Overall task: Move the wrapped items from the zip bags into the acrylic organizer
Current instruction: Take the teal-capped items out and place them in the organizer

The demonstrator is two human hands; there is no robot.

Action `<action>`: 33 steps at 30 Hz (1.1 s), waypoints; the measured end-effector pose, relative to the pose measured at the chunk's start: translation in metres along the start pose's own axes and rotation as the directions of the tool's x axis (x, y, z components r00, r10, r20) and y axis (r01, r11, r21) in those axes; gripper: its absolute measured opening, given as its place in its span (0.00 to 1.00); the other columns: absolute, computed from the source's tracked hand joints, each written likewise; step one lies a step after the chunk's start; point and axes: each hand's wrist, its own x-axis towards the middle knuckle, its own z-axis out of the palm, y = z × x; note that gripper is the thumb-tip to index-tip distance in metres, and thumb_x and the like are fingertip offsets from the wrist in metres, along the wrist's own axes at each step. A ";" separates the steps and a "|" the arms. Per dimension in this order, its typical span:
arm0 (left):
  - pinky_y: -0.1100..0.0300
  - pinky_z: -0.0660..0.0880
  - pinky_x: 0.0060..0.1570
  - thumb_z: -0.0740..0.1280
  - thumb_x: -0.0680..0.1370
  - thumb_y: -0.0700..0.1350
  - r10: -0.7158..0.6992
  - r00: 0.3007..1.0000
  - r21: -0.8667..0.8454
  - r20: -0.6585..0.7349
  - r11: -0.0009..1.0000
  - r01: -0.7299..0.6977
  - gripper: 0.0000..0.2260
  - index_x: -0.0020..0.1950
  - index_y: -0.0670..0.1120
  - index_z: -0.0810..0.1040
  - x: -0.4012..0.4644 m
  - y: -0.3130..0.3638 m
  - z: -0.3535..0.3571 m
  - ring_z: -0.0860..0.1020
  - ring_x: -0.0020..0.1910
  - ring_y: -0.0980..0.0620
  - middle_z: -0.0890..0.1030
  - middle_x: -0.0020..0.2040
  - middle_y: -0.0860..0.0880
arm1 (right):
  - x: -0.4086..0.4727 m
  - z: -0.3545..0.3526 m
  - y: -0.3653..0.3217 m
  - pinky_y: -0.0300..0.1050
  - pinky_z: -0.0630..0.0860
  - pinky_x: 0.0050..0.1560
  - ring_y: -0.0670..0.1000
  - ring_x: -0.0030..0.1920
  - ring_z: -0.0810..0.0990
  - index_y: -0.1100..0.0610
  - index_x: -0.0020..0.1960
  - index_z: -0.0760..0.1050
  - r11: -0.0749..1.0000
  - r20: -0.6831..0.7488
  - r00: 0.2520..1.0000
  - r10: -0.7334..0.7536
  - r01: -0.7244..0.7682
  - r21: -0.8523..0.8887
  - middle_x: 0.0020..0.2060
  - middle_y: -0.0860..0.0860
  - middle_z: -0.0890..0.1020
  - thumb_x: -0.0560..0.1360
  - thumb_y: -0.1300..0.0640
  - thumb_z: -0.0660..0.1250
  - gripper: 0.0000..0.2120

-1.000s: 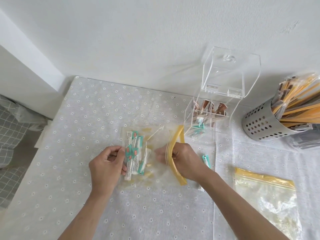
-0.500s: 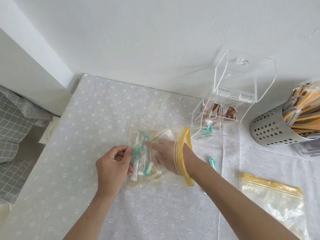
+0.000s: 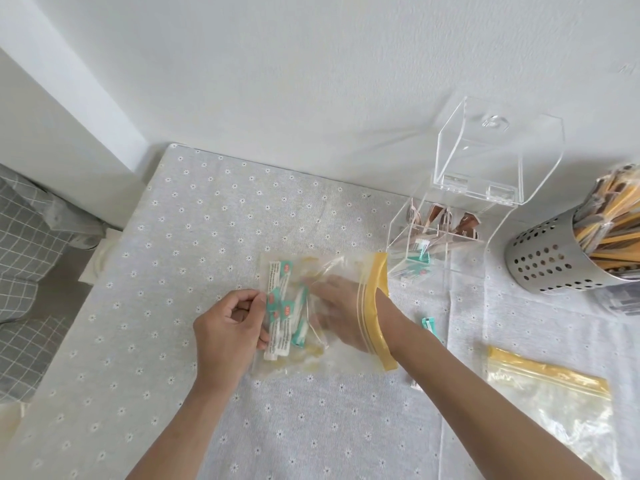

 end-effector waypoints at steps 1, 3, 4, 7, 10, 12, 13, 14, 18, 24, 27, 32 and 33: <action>0.57 0.81 0.23 0.76 0.80 0.38 -0.001 1.000 0.001 0.000 1.000 0.001 0.02 0.48 0.43 0.87 0.000 0.000 0.000 0.82 0.23 0.46 0.84 0.29 0.44 | 0.002 -0.001 0.000 0.57 0.64 0.77 0.60 0.78 0.67 0.48 0.82 0.64 1.000 0.032 0.999 0.018 -0.019 0.016 0.78 0.59 0.68 0.82 0.52 0.70 0.31; 0.58 0.80 0.23 0.76 0.80 0.38 -0.004 1.000 -0.004 0.000 1.000 0.004 0.02 0.48 0.43 0.87 0.000 0.000 0.001 0.82 0.23 0.46 0.84 0.29 0.44 | 0.001 -0.004 -0.003 0.56 0.64 0.78 0.60 0.78 0.67 0.46 0.82 0.65 1.000 0.063 0.998 0.016 -0.017 0.021 0.78 0.58 0.67 0.82 0.53 0.70 0.30; 0.58 0.80 0.23 0.76 0.80 0.38 -0.006 1.000 -0.006 0.000 1.000 0.006 0.02 0.48 0.43 0.87 0.000 0.000 0.001 0.82 0.23 0.46 0.84 0.29 0.44 | 0.002 -0.005 -0.004 0.55 0.64 0.77 0.60 0.78 0.67 0.46 0.81 0.65 1.000 0.054 0.999 0.004 -0.005 0.015 0.78 0.58 0.68 0.82 0.54 0.70 0.29; 0.59 0.80 0.23 0.76 0.80 0.38 -0.005 1.000 -0.012 -0.002 1.000 0.005 0.02 0.48 0.43 0.87 0.000 0.001 0.000 0.81 0.23 0.47 0.84 0.29 0.44 | -0.007 -0.010 -0.009 0.53 0.69 0.73 0.60 0.74 0.71 0.46 0.81 0.66 1.000 0.038 0.999 0.005 -0.006 0.017 0.75 0.58 0.71 0.83 0.55 0.69 0.28; 0.59 0.80 0.23 0.76 0.80 0.38 0.006 1.000 -0.009 -0.004 1.000 -0.006 0.02 0.48 0.44 0.87 0.000 0.001 0.001 0.82 0.23 0.47 0.84 0.29 0.45 | -0.019 -0.013 -0.012 0.46 0.77 0.54 0.54 0.56 0.80 0.47 0.79 0.70 0.996 -0.008 0.996 -0.087 0.087 0.018 0.66 0.55 0.75 0.84 0.55 0.65 0.23; 0.59 0.80 0.24 0.76 0.80 0.38 0.008 1.000 -0.006 -0.004 1.000 -0.008 0.02 0.48 0.44 0.87 -0.001 0.001 0.001 0.82 0.23 0.47 0.84 0.29 0.45 | -0.023 -0.017 -0.012 0.36 0.71 0.39 0.43 0.42 0.74 0.48 0.76 0.74 0.988 -0.079 0.986 -0.147 0.142 -0.067 0.61 0.52 0.76 0.85 0.56 0.65 0.21; 0.58 0.81 0.24 0.76 0.80 0.39 0.005 1.000 -0.004 -0.006 1.000 -0.005 0.03 0.48 0.44 0.87 -0.001 0.001 0.001 0.82 0.23 0.46 0.84 0.29 0.45 | -0.024 -0.019 -0.011 0.37 0.72 0.39 0.46 0.42 0.75 0.49 0.76 0.74 0.985 -0.080 0.985 -0.152 0.144 -0.091 0.62 0.52 0.76 0.84 0.56 0.65 0.20; 0.56 0.82 0.24 0.76 0.80 0.39 -0.003 1.000 -0.003 -0.010 1.000 0.003 0.03 0.47 0.45 0.87 0.000 0.001 0.001 0.82 0.24 0.45 0.84 0.29 0.46 | -0.025 -0.021 -0.011 0.38 0.73 0.42 0.50 0.46 0.76 0.51 0.75 0.75 0.987 -0.084 0.986 -0.143 0.135 -0.087 0.62 0.52 0.76 0.84 0.57 0.66 0.19; 0.55 0.82 0.25 0.76 0.80 0.39 -0.009 1.000 0.001 -0.021 1.000 0.009 0.04 0.46 0.46 0.87 0.001 0.000 0.002 0.82 0.24 0.45 0.84 0.29 0.45 | -0.037 -0.014 0.000 0.51 0.79 0.40 0.53 0.40 0.77 0.48 0.64 0.78 0.970 -0.153 0.964 -0.217 0.196 -0.145 0.50 0.49 0.75 0.83 0.50 0.64 0.11; 0.56 0.82 0.24 0.76 0.80 0.38 -0.009 0.999 0.004 -0.032 1.000 0.009 0.04 0.47 0.46 0.87 0.001 -0.002 0.003 0.82 0.24 0.46 0.84 0.29 0.45 | -0.056 -0.015 0.015 0.52 0.80 0.38 0.47 0.41 0.75 0.42 0.56 0.77 0.969 -0.281 0.930 -0.237 0.207 -0.134 0.53 0.45 0.75 0.81 0.47 0.68 0.05; 0.53 0.83 0.25 0.76 0.81 0.39 -0.010 0.999 0.001 -0.035 1.000 0.010 0.04 0.47 0.46 0.87 0.001 -0.003 0.003 0.82 0.24 0.45 0.84 0.30 0.46 | -0.066 -0.015 0.024 0.49 0.82 0.45 0.47 0.49 0.80 0.45 0.57 0.79 0.977 -0.313 0.926 -0.209 0.211 -0.026 0.57 0.44 0.78 0.81 0.48 0.68 0.05; 0.52 0.83 0.27 0.76 0.80 0.39 -0.016 0.999 0.001 -0.037 1.000 0.016 0.04 0.48 0.46 0.87 0.002 -0.007 0.003 0.83 0.25 0.44 0.84 0.30 0.46 | -0.089 -0.018 0.036 0.54 0.77 0.37 0.52 0.35 0.77 0.55 0.46 0.81 0.972 -0.466 0.883 -0.045 0.147 0.186 0.37 0.49 0.79 0.79 0.59 0.71 0.03; 0.52 0.83 0.28 0.76 0.80 0.39 -0.013 0.999 0.005 -0.037 1.000 0.014 0.04 0.48 0.47 0.88 0.002 -0.007 0.004 0.83 0.25 0.44 0.84 0.30 0.46 | -0.095 -0.019 0.037 0.52 0.75 0.36 0.52 0.34 0.74 0.55 0.45 0.80 0.966 -0.497 0.867 -0.017 0.143 0.217 0.36 0.48 0.78 0.78 0.60 0.72 0.04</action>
